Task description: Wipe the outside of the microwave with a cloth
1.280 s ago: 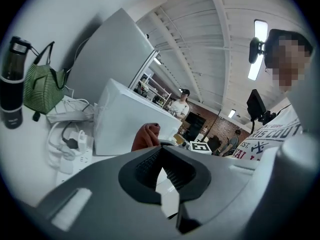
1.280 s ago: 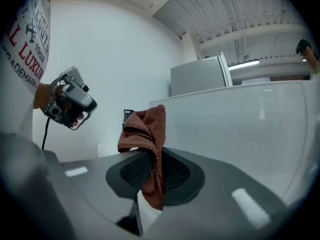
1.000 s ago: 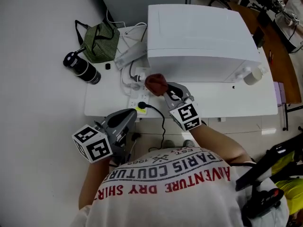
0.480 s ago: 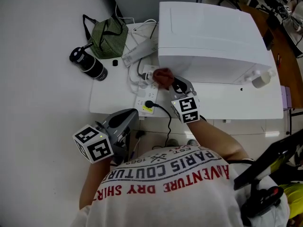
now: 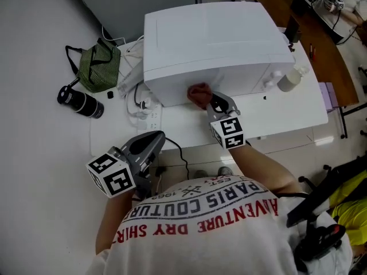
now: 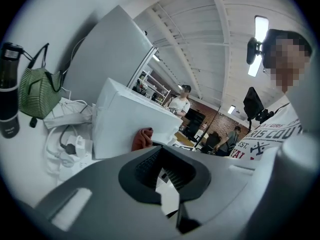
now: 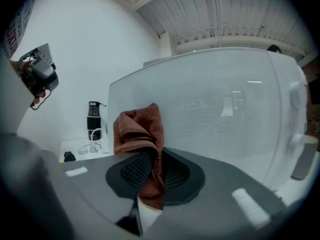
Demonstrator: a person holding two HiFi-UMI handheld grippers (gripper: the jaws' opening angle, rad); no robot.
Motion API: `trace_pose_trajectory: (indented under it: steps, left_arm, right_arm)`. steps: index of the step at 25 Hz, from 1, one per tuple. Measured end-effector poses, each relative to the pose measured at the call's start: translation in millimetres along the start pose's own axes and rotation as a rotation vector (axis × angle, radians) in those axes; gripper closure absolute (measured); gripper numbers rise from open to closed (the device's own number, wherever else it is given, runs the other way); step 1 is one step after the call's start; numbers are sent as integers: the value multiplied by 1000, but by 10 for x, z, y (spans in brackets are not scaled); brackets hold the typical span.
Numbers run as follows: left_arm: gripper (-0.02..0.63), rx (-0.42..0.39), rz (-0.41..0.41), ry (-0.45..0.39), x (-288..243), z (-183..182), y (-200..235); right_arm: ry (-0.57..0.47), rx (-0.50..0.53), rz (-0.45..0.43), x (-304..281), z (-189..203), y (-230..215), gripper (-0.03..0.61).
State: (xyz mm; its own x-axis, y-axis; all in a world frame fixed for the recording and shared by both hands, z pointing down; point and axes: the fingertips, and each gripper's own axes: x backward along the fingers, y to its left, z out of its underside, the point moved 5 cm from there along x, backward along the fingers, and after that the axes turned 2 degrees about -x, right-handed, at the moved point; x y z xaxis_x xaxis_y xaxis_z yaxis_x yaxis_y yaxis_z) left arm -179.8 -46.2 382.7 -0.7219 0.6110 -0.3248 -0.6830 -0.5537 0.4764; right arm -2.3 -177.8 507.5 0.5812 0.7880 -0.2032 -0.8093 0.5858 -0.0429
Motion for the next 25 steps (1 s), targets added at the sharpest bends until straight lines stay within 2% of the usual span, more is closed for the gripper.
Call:
trace_pose_trajectory:
  steps: [8, 12, 16, 21, 23, 25]
  left_arm:
    - [612, -41, 123, 71, -837, -66, -510]
    - [612, -60, 163, 98, -1128, -77, -743]
    - [612, -69, 179, 107, -1300, -49, -906]
    - [612, -71, 173, 116, -1381, -44, -1039]
    - [612, -68, 171, 111, -1376, -35, -1060]
    - [612, -65, 169, 99, -1367, -41, -1056]
  right_arm:
    - [-14, -83, 214, 694, 42, -1197, 529]
    - [-10, -130, 279, 919, 95, -1574, 531]
    - [0, -116, 244, 993, 104, -1653, 534]
    - [27, -166, 172, 1030, 123, -1668, 533]
    - [52, -208, 95, 1096, 120, -1603, 533]
    - [82, -286, -42, 1211, 51, -1480, 532]
